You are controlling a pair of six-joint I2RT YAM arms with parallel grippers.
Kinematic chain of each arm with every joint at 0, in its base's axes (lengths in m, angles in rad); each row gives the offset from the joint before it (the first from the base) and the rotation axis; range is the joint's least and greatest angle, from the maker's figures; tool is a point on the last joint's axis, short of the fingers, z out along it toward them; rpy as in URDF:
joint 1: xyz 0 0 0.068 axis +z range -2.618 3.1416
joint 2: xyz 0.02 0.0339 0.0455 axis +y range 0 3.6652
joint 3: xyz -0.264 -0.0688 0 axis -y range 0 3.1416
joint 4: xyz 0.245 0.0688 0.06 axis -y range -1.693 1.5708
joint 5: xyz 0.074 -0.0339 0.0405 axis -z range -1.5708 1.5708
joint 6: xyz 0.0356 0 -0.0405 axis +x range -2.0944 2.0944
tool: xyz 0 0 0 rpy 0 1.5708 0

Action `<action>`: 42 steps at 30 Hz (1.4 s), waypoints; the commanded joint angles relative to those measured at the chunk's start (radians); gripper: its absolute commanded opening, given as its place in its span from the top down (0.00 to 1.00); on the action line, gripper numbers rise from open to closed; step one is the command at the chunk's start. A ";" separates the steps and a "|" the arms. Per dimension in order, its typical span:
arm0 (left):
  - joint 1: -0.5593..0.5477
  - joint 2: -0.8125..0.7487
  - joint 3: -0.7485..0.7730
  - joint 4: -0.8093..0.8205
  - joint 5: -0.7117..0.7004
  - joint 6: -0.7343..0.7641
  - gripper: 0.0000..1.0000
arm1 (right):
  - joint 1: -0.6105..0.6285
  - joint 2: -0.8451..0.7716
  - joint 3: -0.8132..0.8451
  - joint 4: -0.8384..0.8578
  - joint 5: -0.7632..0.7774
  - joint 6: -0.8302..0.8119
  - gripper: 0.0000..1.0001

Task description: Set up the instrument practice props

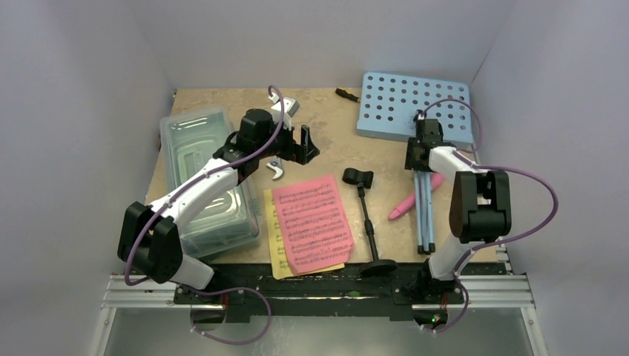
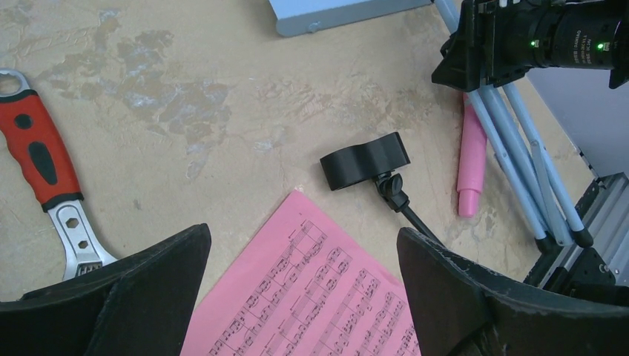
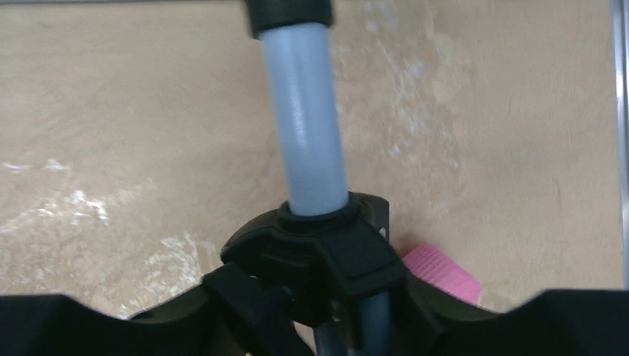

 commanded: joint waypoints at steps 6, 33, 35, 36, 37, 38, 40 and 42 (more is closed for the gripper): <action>-0.005 0.010 0.047 0.019 0.031 -0.015 0.04 | 0.017 -0.173 -0.101 0.195 -0.108 0.029 0.87; -0.527 0.415 0.281 0.098 -0.215 -0.272 0.01 | 0.024 -0.701 -0.439 0.786 -0.445 0.753 1.00; -0.538 0.439 0.288 0.062 -0.277 -0.246 0.05 | 0.024 -0.750 -0.472 0.858 -0.468 0.737 1.00; -0.543 0.443 0.285 0.055 -0.318 -0.231 0.08 | 0.022 -0.767 -0.480 0.883 -0.492 0.732 1.00; -0.545 0.446 0.278 0.053 -0.342 -0.217 0.10 | 0.022 -0.780 -0.483 0.906 -0.518 0.721 1.00; -0.546 0.449 0.271 0.052 -0.351 -0.210 0.13 | 0.022 -0.792 -0.484 0.925 -0.534 0.706 1.00; -0.545 0.453 0.264 0.051 -0.344 -0.189 0.20 | 0.022 -0.817 -0.489 0.969 -0.568 0.697 1.00; -0.546 0.450 0.251 0.052 -0.340 -0.185 0.23 | 0.022 -0.833 -0.487 0.988 -0.592 0.702 1.00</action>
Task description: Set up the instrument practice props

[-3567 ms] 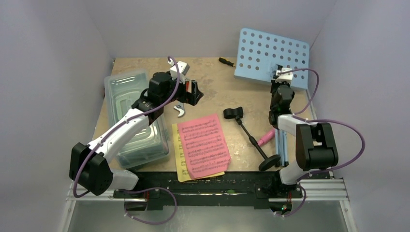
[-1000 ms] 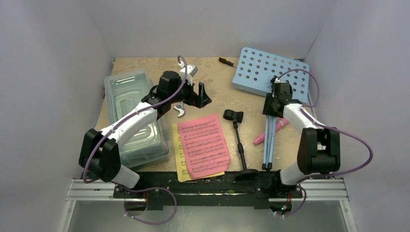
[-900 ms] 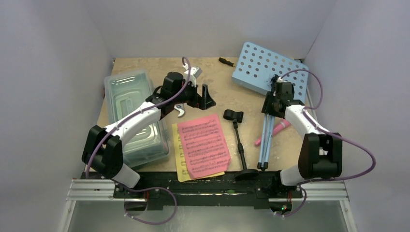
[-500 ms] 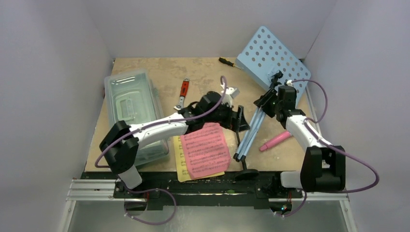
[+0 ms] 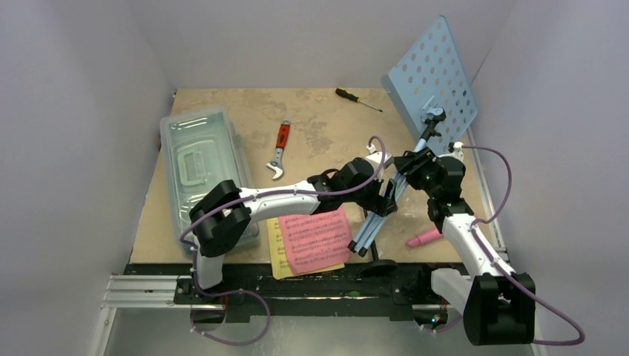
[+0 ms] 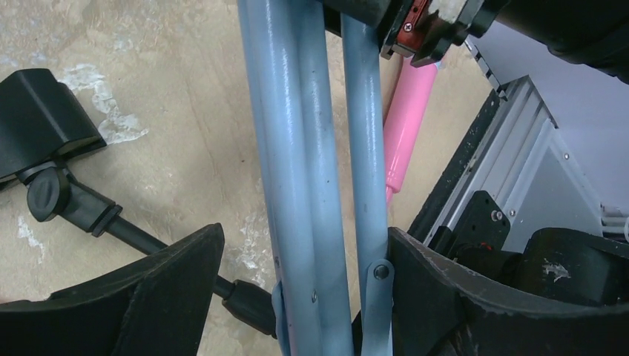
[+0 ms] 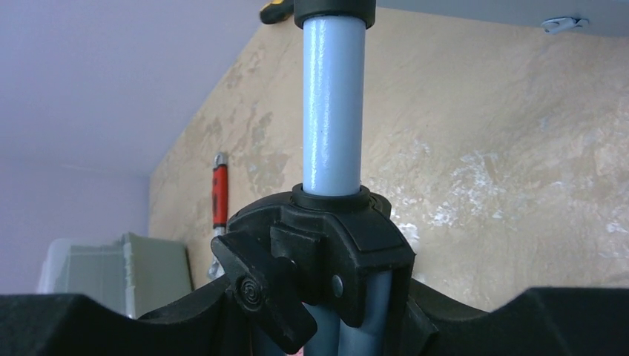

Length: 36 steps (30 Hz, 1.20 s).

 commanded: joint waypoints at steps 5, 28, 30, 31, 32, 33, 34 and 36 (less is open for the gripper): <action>0.017 -0.018 -0.056 0.043 -0.038 0.077 0.08 | 0.005 -0.143 0.018 0.651 -0.167 0.109 1.00; 0.019 -0.200 -0.412 0.621 -0.296 0.282 1.00 | 0.005 -0.187 0.115 0.351 -0.319 -0.022 0.90; 0.016 -0.194 -0.416 0.639 -0.326 0.306 1.00 | 0.005 -0.176 0.128 0.318 -0.319 -0.050 0.78; 0.016 -0.194 -0.428 0.661 -0.347 0.313 1.00 | 0.005 -0.171 0.128 0.311 -0.311 -0.056 0.68; 0.016 -0.198 -0.450 0.699 -0.352 0.321 1.00 | 0.005 -0.165 0.129 0.304 -0.303 -0.058 0.58; 0.016 -0.204 -0.475 0.745 -0.353 0.333 1.00 | 0.005 -0.156 0.132 0.293 -0.298 -0.061 0.47; 0.016 -0.211 -0.497 0.782 -0.357 0.342 1.00 | 0.005 -0.141 0.140 0.278 -0.302 -0.068 0.39; 0.016 -0.218 -0.515 0.814 -0.379 0.352 1.00 | 0.005 -0.113 0.170 0.230 -0.313 -0.095 0.28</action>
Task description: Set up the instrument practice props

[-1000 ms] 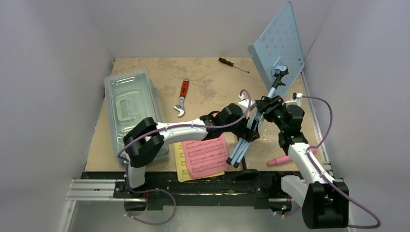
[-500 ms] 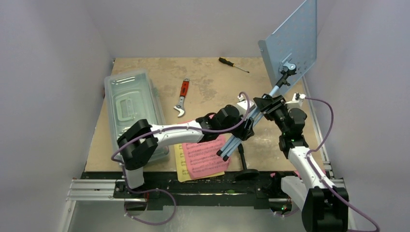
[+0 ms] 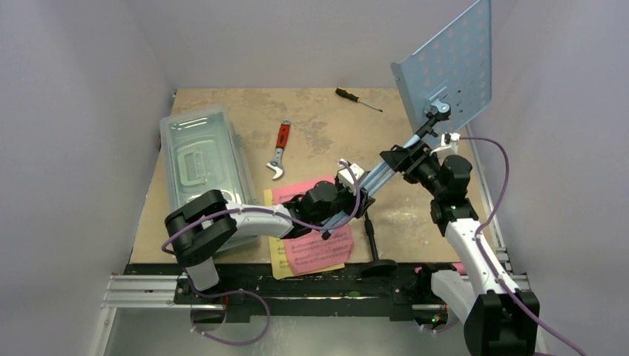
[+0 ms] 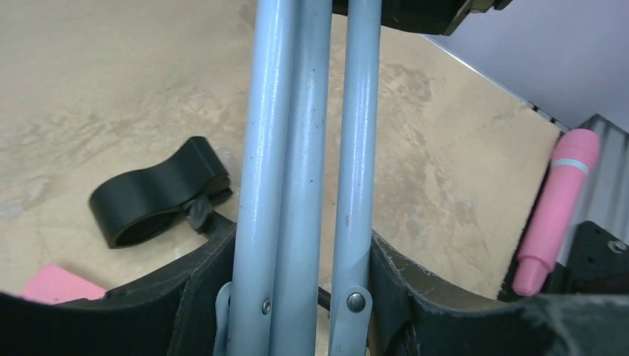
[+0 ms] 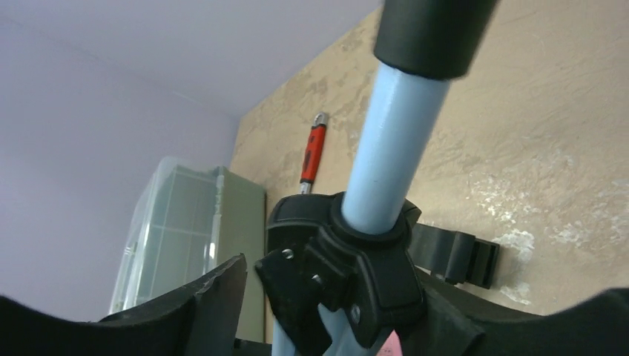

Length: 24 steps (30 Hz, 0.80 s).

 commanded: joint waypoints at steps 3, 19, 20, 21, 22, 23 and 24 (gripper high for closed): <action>0.035 -0.049 -0.061 0.199 -0.195 0.090 1.00 | -0.006 0.021 0.208 0.051 -0.030 -0.161 0.03; 0.035 -0.090 -0.066 0.096 -0.211 0.068 1.00 | -0.044 0.191 0.406 -0.365 0.409 -0.237 0.02; 0.035 -0.091 -0.060 0.083 -0.212 0.065 1.00 | -0.071 0.208 0.401 -0.354 0.413 -0.241 0.02; 0.035 -0.091 -0.055 0.065 -0.212 0.061 1.00 | -0.104 0.225 0.391 -0.340 0.412 -0.240 0.02; 0.035 -0.091 -0.044 0.046 -0.203 0.059 1.00 | -0.143 0.240 0.377 -0.311 0.382 -0.238 0.02; 0.035 -0.087 -0.028 0.015 -0.175 0.058 1.00 | -0.185 0.256 0.360 -0.273 0.346 -0.239 0.02; 0.035 -0.079 0.000 -0.027 -0.156 0.057 1.00 | -0.224 0.276 0.353 -0.242 0.309 -0.239 0.02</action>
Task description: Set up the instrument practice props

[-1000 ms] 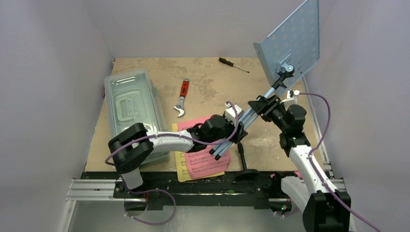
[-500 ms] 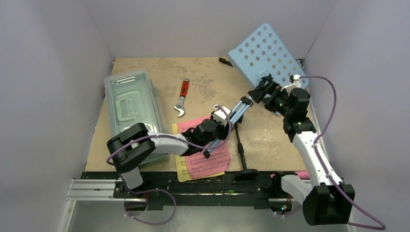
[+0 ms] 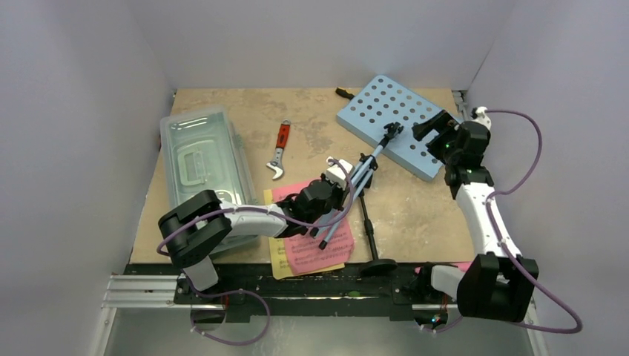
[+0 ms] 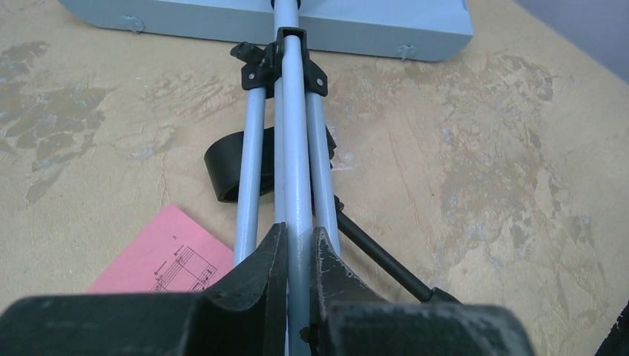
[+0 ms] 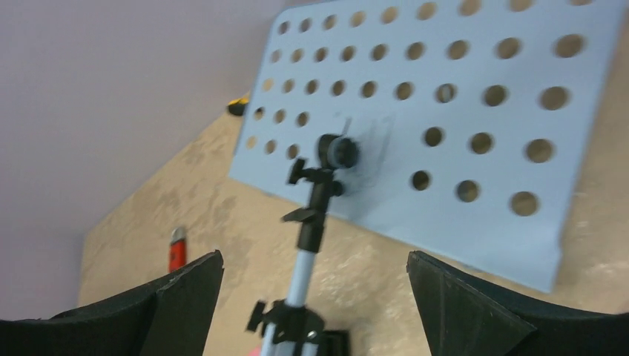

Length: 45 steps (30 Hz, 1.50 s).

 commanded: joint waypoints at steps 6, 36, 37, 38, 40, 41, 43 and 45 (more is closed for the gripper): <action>0.000 -0.005 0.164 -0.169 0.120 -0.041 1.00 | -0.266 0.224 0.047 0.109 -0.083 -0.083 0.02; 0.130 0.019 0.215 -0.295 0.382 -0.086 1.00 | -0.342 0.819 -0.096 1.288 -0.752 0.418 0.86; 0.134 0.020 0.240 -0.337 0.380 -0.086 1.00 | -0.331 0.772 -0.110 1.283 -0.746 0.426 1.00; 0.138 0.018 0.268 -0.390 0.376 -0.086 1.00 | -0.320 0.704 -0.123 1.252 -0.735 0.420 1.00; 0.141 0.004 0.331 -0.472 0.363 -0.080 0.80 | -0.306 0.540 -0.108 1.011 -0.665 0.337 1.00; 0.140 -0.012 0.351 -0.498 0.359 -0.080 0.70 | -0.292 0.458 -0.078 0.848 -0.610 0.270 1.00; 0.141 -0.046 0.391 -0.536 0.338 -0.084 0.50 | -0.253 0.333 0.021 0.546 -0.463 0.183 1.00; 0.141 -0.068 0.459 -0.595 0.330 -0.087 0.35 | -0.210 0.258 0.118 0.346 -0.386 0.205 1.00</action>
